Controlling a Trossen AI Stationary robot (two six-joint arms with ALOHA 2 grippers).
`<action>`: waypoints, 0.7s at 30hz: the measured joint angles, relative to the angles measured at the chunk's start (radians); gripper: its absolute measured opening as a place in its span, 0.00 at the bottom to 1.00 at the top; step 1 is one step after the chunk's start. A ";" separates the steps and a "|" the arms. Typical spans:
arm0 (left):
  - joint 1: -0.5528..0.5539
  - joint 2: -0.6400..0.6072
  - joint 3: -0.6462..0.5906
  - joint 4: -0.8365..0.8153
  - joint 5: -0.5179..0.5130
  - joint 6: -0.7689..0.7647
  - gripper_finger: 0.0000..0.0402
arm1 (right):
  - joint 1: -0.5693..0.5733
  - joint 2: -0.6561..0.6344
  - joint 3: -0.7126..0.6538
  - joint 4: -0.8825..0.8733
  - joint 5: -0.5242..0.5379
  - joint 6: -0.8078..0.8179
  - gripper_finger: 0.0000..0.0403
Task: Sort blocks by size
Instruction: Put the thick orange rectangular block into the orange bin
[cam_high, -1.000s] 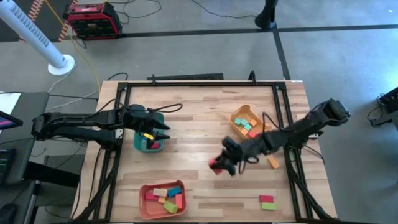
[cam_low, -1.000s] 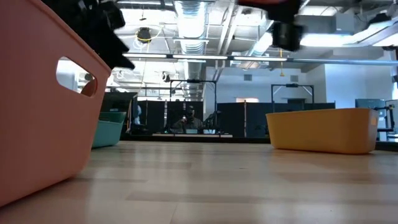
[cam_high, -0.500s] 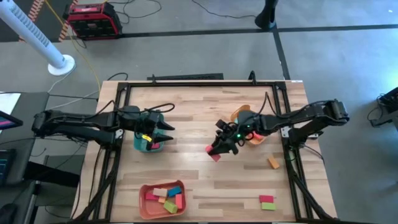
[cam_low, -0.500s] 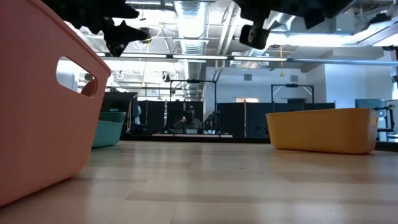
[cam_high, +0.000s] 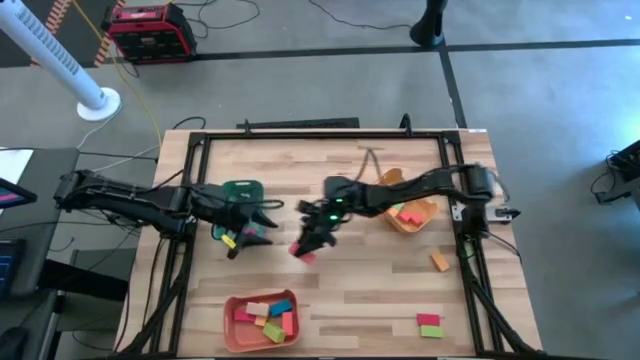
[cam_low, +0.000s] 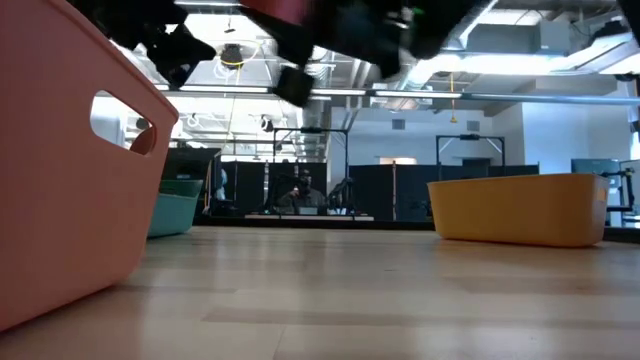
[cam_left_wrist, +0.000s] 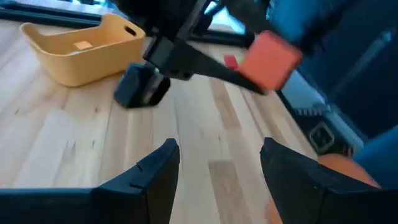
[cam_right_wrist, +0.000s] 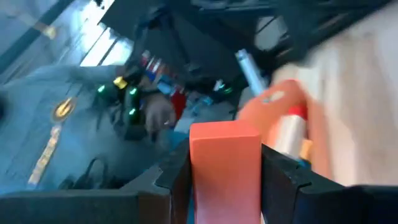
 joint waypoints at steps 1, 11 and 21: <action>0.003 0.000 0.000 -0.007 0.014 0.027 0.54 | 0.003 0.040 0.061 -0.005 -0.022 0.004 0.41; -0.001 -0.004 0.057 -0.097 0.021 0.084 0.54 | -0.001 0.327 0.500 -0.011 -0.285 0.160 0.41; -0.015 -0.008 0.109 -0.303 -0.014 0.075 0.54 | -0.044 0.353 0.518 -0.021 -0.333 0.170 0.41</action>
